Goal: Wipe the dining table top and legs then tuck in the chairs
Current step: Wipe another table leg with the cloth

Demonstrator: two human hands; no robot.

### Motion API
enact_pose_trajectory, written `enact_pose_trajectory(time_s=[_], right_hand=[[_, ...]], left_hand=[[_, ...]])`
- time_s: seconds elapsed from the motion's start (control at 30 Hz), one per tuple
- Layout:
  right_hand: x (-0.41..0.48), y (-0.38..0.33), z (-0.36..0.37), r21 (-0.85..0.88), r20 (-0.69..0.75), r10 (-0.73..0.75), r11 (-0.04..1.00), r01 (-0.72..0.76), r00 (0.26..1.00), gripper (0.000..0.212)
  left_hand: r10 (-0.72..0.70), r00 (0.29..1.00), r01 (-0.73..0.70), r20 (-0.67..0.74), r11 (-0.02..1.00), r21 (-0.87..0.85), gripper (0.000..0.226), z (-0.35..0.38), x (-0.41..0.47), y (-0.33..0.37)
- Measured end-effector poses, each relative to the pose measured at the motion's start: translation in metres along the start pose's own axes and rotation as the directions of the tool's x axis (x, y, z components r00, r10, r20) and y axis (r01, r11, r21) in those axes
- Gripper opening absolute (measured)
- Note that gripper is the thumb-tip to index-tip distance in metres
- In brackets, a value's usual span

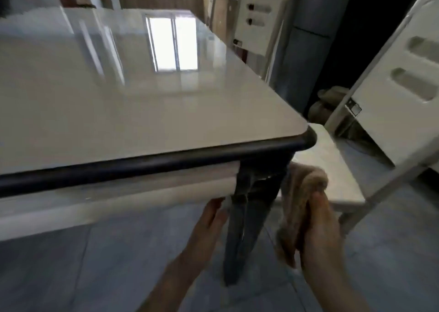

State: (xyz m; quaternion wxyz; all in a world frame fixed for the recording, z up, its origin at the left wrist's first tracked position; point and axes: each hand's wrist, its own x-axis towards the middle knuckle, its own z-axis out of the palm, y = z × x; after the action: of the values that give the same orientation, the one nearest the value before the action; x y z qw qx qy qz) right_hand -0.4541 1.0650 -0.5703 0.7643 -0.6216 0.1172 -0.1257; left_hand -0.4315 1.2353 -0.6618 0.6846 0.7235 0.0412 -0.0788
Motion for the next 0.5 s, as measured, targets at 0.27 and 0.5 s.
enact_pose_trajectory(time_s=[0.27,0.5], right_hand=[[0.027,0.122,0.027,-0.121,0.08,-0.733,0.665,0.737,0.675,0.054],[0.156,0.347,0.06,-0.793,-0.128,-0.416,0.589,0.159,0.9,0.086]], left_hand=[[0.408,0.909,-0.392,0.088,0.907,-0.153,0.025,0.024,0.078,-0.053],[0.514,0.839,-0.496,0.178,0.857,-0.138,0.031,0.014,0.054,-0.059]])
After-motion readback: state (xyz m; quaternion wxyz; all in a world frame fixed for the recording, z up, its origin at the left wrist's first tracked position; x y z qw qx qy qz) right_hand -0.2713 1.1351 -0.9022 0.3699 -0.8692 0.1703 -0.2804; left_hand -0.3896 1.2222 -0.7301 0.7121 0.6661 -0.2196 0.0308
